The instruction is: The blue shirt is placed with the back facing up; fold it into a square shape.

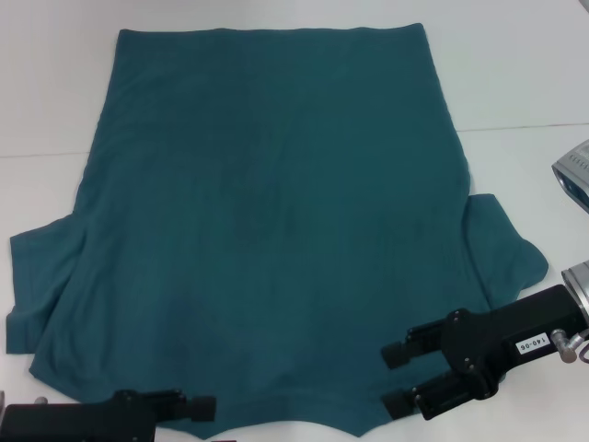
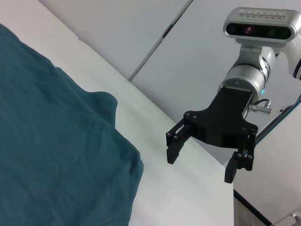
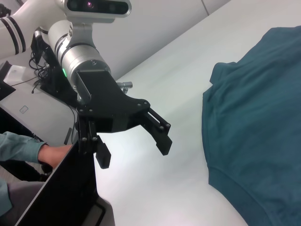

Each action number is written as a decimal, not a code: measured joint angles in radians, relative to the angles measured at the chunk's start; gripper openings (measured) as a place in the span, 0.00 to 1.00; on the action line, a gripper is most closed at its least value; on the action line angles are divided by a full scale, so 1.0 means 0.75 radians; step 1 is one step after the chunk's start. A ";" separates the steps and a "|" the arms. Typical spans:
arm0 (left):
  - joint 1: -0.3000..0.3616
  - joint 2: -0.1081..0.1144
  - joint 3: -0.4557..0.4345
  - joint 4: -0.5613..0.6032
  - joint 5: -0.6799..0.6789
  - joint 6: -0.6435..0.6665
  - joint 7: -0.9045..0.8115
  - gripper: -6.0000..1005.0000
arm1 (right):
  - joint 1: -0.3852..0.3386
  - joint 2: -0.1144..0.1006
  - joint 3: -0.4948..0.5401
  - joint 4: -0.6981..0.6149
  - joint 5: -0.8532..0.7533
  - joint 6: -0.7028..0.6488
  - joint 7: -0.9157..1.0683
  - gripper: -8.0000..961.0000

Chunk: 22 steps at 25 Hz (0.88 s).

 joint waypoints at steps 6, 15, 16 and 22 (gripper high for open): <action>-0.002 0.000 0.000 0.000 0.000 0.000 -0.005 0.90 | 0.000 0.000 0.000 0.000 0.000 0.000 0.000 0.89; -0.018 0.018 -0.059 -0.003 -0.008 -0.045 -0.149 0.90 | 0.001 0.004 0.020 0.000 0.006 0.017 0.017 0.89; -0.036 0.034 -0.110 -0.017 -0.010 -0.085 -0.248 0.90 | 0.002 0.004 0.035 -0.001 0.009 0.041 0.048 0.89; -0.109 0.118 -0.420 -0.145 -0.015 -0.172 -0.665 0.90 | 0.033 -0.019 0.144 0.011 0.016 0.245 0.423 0.89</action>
